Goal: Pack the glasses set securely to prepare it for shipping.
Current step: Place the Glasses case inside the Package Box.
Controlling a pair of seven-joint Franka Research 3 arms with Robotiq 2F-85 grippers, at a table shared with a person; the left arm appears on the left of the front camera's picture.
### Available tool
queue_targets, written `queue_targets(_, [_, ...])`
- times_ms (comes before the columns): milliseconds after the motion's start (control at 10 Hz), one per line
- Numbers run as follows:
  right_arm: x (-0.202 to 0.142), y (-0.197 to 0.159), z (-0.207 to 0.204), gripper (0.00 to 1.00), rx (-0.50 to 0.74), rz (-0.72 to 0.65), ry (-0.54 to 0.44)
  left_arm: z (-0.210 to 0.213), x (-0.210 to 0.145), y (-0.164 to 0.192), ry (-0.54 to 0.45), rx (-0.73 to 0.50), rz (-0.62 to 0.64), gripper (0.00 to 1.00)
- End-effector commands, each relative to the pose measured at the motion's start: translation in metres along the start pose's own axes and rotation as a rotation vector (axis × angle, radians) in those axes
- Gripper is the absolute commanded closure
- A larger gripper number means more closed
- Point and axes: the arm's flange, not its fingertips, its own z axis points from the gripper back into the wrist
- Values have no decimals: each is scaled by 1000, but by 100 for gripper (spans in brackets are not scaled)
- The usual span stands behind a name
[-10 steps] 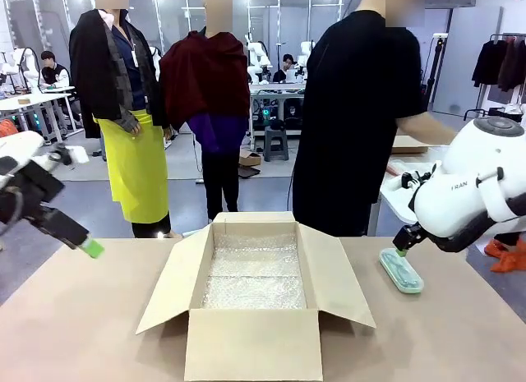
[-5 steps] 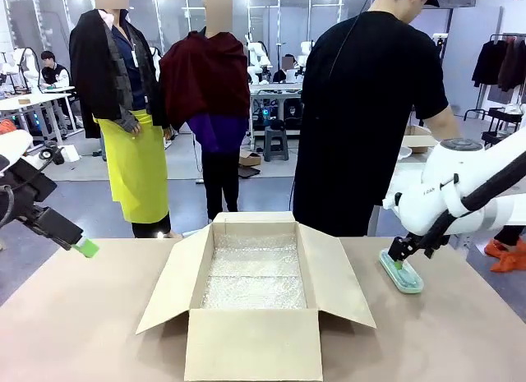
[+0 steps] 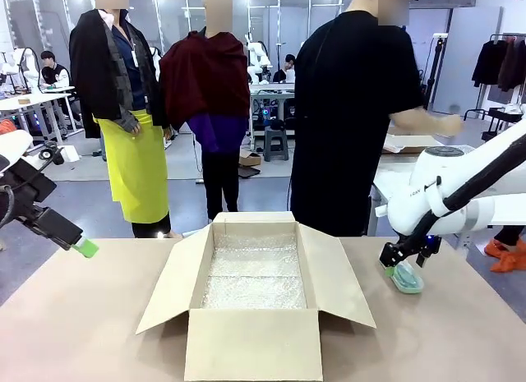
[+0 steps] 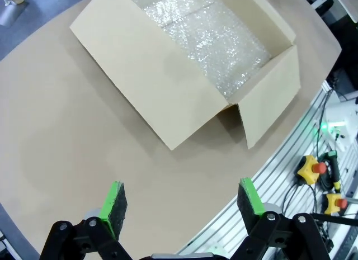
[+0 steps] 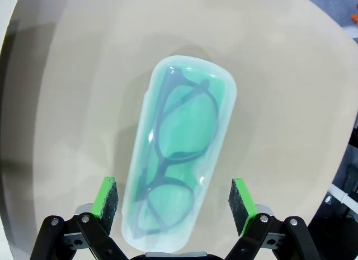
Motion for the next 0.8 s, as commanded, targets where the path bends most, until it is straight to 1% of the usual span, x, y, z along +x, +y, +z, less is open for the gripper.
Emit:
queue_targets(0, [9, 0, -3, 0, 40, -39, 22, 1, 1, 2, -14, -3, -6, 0])
queue_targets(200, [13, -1, -15, 0, 83, -94, 40, 1, 1, 2, -14, -3, -6, 0])
queue_targets(600, [19, -4, -26, 0, 113, -112, 44, 1, 1, 2, -14, -3, -6, 0])
queue_targets(700, [20, -5, -26, 13, 113, -119, 47, 1, 1, 2, -14, -3, -6, 0])
